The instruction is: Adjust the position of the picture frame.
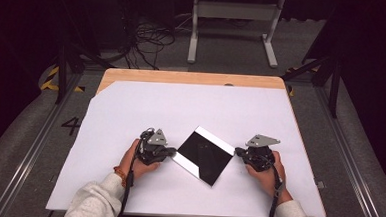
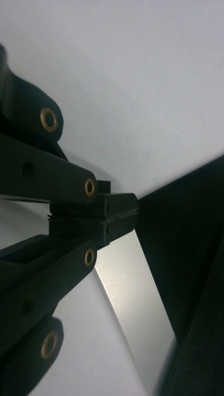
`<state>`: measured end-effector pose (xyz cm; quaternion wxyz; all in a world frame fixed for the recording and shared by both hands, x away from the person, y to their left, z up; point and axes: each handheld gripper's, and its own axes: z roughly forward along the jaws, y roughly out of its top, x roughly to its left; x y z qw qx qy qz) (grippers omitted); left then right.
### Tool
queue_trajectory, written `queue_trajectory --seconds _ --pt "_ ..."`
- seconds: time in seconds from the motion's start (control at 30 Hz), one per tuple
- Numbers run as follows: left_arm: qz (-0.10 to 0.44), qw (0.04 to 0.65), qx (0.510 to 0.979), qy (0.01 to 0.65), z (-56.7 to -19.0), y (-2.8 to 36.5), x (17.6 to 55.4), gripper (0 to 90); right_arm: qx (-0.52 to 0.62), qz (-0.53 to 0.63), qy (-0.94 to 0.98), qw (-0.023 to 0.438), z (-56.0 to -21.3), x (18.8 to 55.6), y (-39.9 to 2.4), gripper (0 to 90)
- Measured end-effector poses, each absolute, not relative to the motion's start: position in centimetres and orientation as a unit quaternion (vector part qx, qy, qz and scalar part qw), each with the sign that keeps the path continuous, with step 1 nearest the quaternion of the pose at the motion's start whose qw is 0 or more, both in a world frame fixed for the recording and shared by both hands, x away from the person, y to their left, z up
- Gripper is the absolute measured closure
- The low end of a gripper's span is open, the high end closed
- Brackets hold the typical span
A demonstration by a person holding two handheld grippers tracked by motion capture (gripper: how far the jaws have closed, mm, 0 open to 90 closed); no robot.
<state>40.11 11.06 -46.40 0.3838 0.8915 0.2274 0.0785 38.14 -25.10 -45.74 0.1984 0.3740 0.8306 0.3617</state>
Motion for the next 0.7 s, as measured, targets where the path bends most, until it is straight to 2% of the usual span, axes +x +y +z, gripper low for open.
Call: queue_trajectory --seconds 0.7 --pt "0.026 0.379 0.915 0.138 -46.0 9.4 36.6 90.0 0.385 0.359 0.823 0.215 -45.8 39.5 -24.9 90.0"
